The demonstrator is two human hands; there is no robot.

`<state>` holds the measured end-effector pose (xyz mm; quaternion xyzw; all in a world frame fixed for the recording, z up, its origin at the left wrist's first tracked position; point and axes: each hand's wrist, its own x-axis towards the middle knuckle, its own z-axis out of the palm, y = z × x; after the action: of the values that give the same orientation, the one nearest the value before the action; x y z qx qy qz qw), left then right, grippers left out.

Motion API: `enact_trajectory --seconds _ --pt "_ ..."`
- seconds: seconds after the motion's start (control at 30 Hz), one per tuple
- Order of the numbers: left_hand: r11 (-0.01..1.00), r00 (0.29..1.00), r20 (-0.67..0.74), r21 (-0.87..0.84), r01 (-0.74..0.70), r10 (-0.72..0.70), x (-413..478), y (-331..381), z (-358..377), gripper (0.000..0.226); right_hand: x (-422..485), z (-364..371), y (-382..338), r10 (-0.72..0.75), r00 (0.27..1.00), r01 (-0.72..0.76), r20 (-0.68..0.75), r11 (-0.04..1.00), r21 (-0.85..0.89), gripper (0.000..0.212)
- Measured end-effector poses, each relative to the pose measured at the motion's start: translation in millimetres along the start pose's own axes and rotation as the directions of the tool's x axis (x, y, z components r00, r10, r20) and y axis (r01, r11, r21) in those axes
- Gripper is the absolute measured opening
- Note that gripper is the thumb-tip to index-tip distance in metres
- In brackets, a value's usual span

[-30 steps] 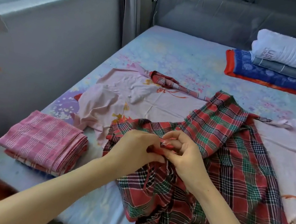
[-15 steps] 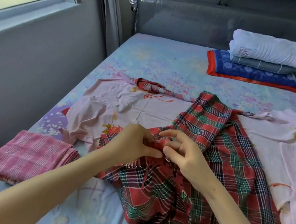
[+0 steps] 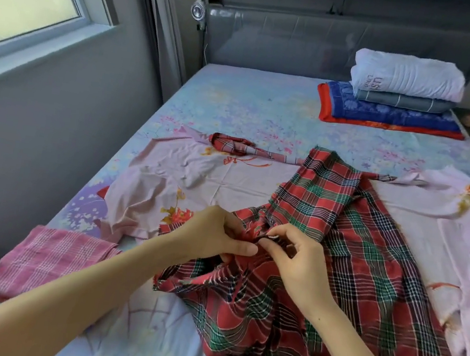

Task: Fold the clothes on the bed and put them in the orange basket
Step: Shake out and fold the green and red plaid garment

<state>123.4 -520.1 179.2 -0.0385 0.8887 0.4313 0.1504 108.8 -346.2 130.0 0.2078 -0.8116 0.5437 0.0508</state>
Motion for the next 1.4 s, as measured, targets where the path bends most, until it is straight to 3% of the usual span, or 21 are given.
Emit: enact_trajectory --seconds 0.13,0.23,0.37,0.47,0.6,0.73,0.8,0.87,0.93,1.03,1.17,1.27,1.37,1.4 --pt "0.978 0.987 0.162 -0.203 0.055 -0.022 0.8 -1.4 -5.1 0.011 -2.8 -4.9 -1.1 -0.128 0.991 0.122 -0.044 0.986 -0.113 0.009" --pt "0.953 0.976 0.214 -0.289 0.091 -0.028 4.2 -3.1 -10.9 0.005 -8.1 -12.9 -4.6 -0.244 0.970 0.239 -0.013 0.959 -0.150 0.026" --pt "0.984 0.991 0.131 -0.172 0.036 -0.013 9.3 -1.5 -15.4 0.019 -17.1 -17.9 -14.2 -0.425 0.888 0.449 0.173 0.883 -0.138 0.028" --pt "0.998 0.992 0.118 -0.041 -0.051 0.055 7.7 7.1 -11.9 0.020 -11.0 -7.1 -17.5 -0.500 0.841 0.540 0.208 0.803 -0.253 0.022" --pt "0.992 0.994 0.059 0.079 -0.096 0.092 10.5 13.9 -9.9 0.015 6.1 6.6 -14.6 -0.440 0.894 0.434 0.082 0.808 -0.398 0.023" --pt "0.982 0.989 0.021 0.119 -0.149 0.147 12.8 18.2 -17.1 0.033 8.3 9.6 -15.4 -0.288 0.953 0.301 0.094 0.938 -0.172 0.021" --pt "0.975 0.985 0.011 0.141 -0.171 0.172 13.3 21.3 -20.3 0.039 10.5 7.1 -16.6 -0.216 0.969 0.232 0.116 0.962 -0.146 0.024" --pt "0.974 0.984 -0.008 0.147 -0.174 0.177 12.2 24.2 -24.4 0.043 17.9 2.9 -17.4 -0.100 0.987 0.119 0.124 0.980 -0.157 0.051" --pt "0.972 0.980 -0.028 0.137 -0.192 0.197 11.1 28.8 -27.7 0.044 25.2 -2.3 -15.7 -0.108 0.982 0.138 0.152 0.970 -0.202 0.058" --pt "0.972 0.977 -0.044 0.114 -0.204 0.210 8.8 36.4 -29.1 0.042 31.1 -8.8 -20.6 -0.183 0.969 0.206 0.165 0.969 -0.137 0.052" --pt "0.973 0.976 -0.103 -0.114 -0.201 0.190 4.7 42.2 -28.3 0.041 36.3 -22.2 -36.0 -0.106 0.990 0.106 0.091 0.994 0.005 0.032" --pt "0.961 0.967 -0.183 -0.180 -0.211 0.178 2.4 24.6 -26.0 0.028 42.0 -37.7 -47.2 -0.084 0.994 0.082 0.065 0.996 0.024 0.012" --pt "0.952 0.949 -0.258 -0.199 -0.233 0.179 4.5 -8.5 -17.2 0.006 46.1 -50.4 -52.8 -0.077 0.993 0.073 0.085 0.996 0.043 0.010" --pt "0.952 0.943 -0.283 -0.195 -0.237 0.177 4.8 -17.9 -13.7 0.008 46.7 -53.0 -54.4 -0.072 0.994 0.068 0.087 0.997 0.049 0.012"
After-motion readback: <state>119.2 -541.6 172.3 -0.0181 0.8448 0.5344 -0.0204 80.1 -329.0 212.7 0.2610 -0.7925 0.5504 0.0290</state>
